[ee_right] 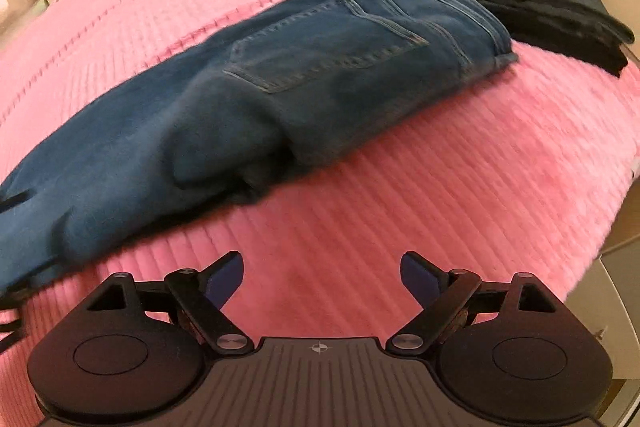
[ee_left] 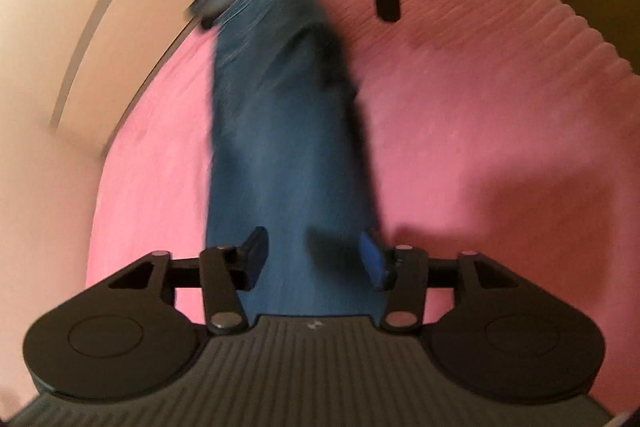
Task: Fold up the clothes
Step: 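Release and move the left gripper to the hem of the folded jeans, then grasp the hem with the left gripper while the right gripper grasps the leg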
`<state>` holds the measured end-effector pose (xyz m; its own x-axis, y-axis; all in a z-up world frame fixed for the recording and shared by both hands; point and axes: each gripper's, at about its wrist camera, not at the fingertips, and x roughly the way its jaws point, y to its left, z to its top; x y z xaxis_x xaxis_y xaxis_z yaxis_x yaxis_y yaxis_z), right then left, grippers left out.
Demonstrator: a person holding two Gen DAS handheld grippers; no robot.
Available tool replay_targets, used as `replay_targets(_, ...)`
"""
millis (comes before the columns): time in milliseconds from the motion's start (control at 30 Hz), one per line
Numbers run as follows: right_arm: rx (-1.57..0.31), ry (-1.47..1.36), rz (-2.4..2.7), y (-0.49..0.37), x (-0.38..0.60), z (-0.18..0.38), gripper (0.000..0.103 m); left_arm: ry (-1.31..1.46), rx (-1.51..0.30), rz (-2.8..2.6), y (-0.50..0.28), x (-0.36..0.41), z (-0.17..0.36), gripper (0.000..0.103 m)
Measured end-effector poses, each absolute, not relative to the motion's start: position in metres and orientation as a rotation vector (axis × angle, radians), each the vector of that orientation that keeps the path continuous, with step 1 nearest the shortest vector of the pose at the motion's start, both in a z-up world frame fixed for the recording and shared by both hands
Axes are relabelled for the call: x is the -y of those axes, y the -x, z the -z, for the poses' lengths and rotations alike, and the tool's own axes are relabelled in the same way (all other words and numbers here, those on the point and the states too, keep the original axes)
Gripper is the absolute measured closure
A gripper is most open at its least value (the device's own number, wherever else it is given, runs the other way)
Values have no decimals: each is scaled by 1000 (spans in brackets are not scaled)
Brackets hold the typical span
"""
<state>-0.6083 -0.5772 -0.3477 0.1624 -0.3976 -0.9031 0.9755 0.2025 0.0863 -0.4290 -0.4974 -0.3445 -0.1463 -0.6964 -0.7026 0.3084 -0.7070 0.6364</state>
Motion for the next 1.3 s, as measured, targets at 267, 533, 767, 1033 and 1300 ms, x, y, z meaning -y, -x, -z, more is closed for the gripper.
replay_targets(267, -790, -902, 1141, 635, 559, 360, 15, -1420, 187, 1993, 444, 572, 333, 94)
replay_targets(533, -579, -920, 1141, 584, 577, 375, 0, -1206, -419, 1999, 390, 648, 292, 98)
replay_targets(767, -622, -740, 1274, 532, 609, 401, 1, -1210, -418, 2051, 380, 655, 291, 98)
replay_targets(1033, -644, -672, 1453, 535, 593, 393, 39, -1264, -308, 2085, 391, 642, 299, 98)
replay_targets(1300, -651, -635, 1398, 512, 596, 397, 69, -1297, -289, 2092, 391, 646, 301, 98)
